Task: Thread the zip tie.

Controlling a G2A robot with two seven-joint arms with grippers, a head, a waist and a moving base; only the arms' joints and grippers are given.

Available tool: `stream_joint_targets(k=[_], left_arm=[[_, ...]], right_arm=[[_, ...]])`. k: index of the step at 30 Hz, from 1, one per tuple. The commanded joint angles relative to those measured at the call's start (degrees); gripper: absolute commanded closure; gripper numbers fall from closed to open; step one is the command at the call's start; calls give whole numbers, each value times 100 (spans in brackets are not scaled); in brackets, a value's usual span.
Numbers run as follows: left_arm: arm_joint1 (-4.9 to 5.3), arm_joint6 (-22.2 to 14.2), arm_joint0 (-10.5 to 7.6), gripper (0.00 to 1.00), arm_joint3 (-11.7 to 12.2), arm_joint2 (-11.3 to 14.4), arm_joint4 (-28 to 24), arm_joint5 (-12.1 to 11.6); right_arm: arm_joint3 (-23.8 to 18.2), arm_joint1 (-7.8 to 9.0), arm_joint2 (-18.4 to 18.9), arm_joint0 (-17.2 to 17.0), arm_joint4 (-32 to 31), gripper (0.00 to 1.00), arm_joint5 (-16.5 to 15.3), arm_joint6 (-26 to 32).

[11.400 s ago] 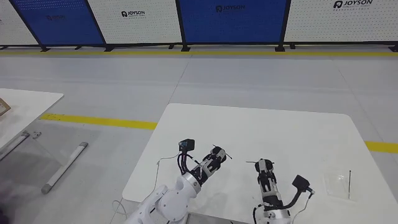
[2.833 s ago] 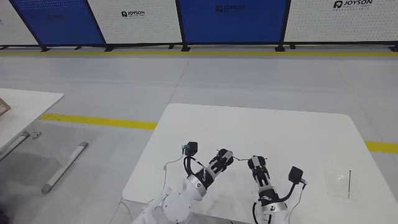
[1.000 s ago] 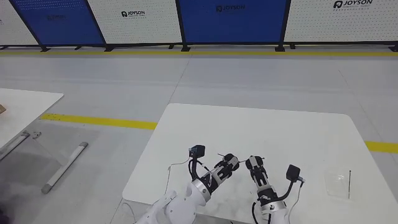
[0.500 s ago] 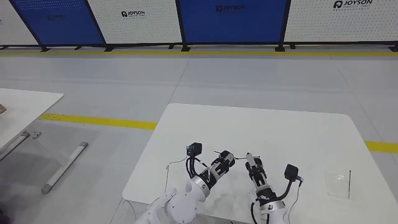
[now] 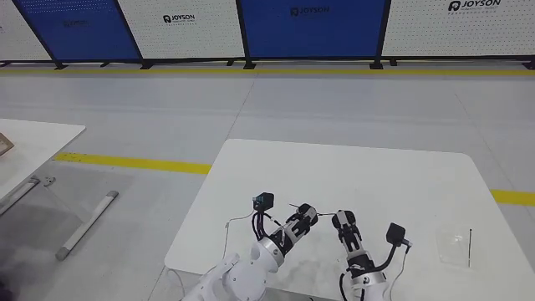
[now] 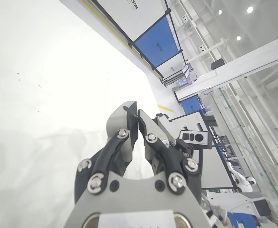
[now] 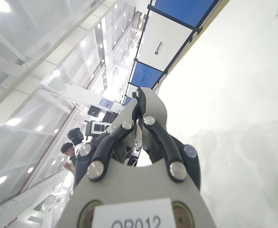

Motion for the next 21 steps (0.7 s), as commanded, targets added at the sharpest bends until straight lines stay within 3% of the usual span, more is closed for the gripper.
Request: stream_joint_targets(k=[1,21], left_arm=[[1,7,9,100,-19,-13,-8,-12],[34,-153,144,100,-184,-9,195,-207]], right_arm=[[-3,-2,3,-13,-2,100,-20,-17],[-94,3,46,-75,38,100,-110,215]])
